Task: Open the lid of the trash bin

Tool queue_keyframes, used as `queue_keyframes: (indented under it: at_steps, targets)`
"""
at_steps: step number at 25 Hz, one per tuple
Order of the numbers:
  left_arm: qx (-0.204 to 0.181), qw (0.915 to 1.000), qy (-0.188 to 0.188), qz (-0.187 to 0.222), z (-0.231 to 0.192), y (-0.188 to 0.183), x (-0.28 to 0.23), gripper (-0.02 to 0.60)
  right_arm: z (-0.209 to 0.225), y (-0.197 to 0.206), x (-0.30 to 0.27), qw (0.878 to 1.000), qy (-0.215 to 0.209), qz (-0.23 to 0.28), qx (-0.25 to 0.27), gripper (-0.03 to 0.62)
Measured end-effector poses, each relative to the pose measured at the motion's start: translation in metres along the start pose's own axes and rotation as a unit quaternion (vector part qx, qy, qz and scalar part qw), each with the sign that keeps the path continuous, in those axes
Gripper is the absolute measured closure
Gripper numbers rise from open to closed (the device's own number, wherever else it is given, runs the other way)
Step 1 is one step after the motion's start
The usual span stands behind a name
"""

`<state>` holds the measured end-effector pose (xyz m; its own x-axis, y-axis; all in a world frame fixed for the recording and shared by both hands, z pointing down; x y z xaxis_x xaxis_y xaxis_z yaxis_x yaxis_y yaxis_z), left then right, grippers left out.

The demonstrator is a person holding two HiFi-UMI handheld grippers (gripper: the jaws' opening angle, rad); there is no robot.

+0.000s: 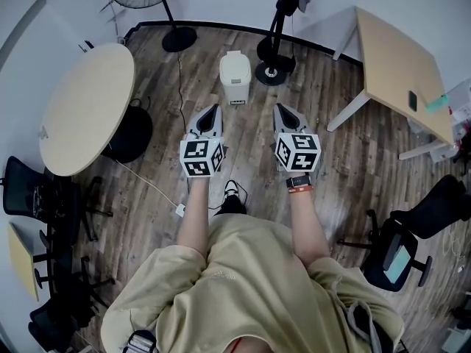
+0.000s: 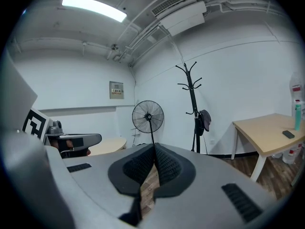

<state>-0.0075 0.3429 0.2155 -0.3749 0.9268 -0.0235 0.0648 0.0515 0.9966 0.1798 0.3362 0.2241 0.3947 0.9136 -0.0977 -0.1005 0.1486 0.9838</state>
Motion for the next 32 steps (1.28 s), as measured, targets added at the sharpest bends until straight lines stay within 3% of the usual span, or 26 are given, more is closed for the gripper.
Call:
queue_keyframes:
  at_steps: [21, 32]
  targets:
    - [0.008, 0.9988, 0.045, -0.018, -0.157, 0.005, -0.112, 0.557, -0.064, 0.006, -0.198, 1.0, -0.011, -0.02, 0.003, 0.579]
    - [0.015, 0.9993, 0.018, -0.03, -0.201, 0.025, -0.156, 0.557, -0.047, 0.021, -0.265, 0.999, -0.011, -0.032, -0.017, 0.579]
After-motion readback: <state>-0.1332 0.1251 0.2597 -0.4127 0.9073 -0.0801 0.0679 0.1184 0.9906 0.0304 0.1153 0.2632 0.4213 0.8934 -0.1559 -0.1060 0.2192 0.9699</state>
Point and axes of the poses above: the fingertips, and each gripper's own axes: x backward along the fingers, z to its right, y out of its underside, the point moved 3 cm from there along x, backward along the fingers, and after that the axes turned 6 degrees about z, right-handed, at the moved point
